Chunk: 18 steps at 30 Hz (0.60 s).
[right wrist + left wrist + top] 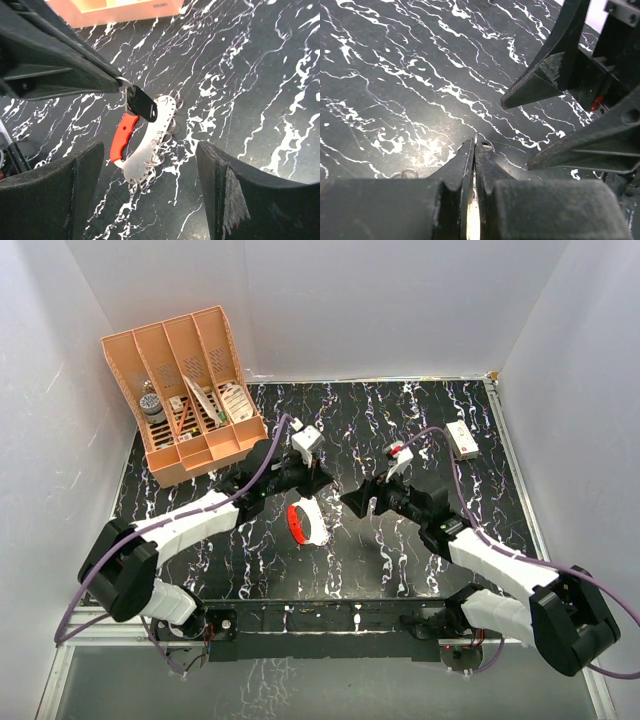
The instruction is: Put the keys on the keyring
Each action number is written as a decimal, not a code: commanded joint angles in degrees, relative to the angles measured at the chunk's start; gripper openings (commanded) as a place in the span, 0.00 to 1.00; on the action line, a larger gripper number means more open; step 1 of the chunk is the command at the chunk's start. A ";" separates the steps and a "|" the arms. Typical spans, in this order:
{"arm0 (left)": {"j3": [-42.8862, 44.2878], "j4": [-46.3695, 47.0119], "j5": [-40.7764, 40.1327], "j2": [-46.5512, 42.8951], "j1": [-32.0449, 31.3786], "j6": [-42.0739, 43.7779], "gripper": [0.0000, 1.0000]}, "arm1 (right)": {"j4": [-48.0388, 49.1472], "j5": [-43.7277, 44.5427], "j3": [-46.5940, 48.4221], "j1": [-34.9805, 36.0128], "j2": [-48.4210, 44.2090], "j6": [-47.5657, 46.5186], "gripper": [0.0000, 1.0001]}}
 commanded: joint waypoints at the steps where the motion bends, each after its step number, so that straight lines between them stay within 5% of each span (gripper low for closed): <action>1: 4.03 -1.42 4.49 2.74 -0.29 -4.28 0.00 | 8.83 1.69 -3.01 0.10 -4.31 -6.20 0.73; 18: 10.37 0.53 14.09 9.64 -0.38 -16.39 0.00 | 14.76 2.63 -5.99 0.10 -4.19 -12.86 0.64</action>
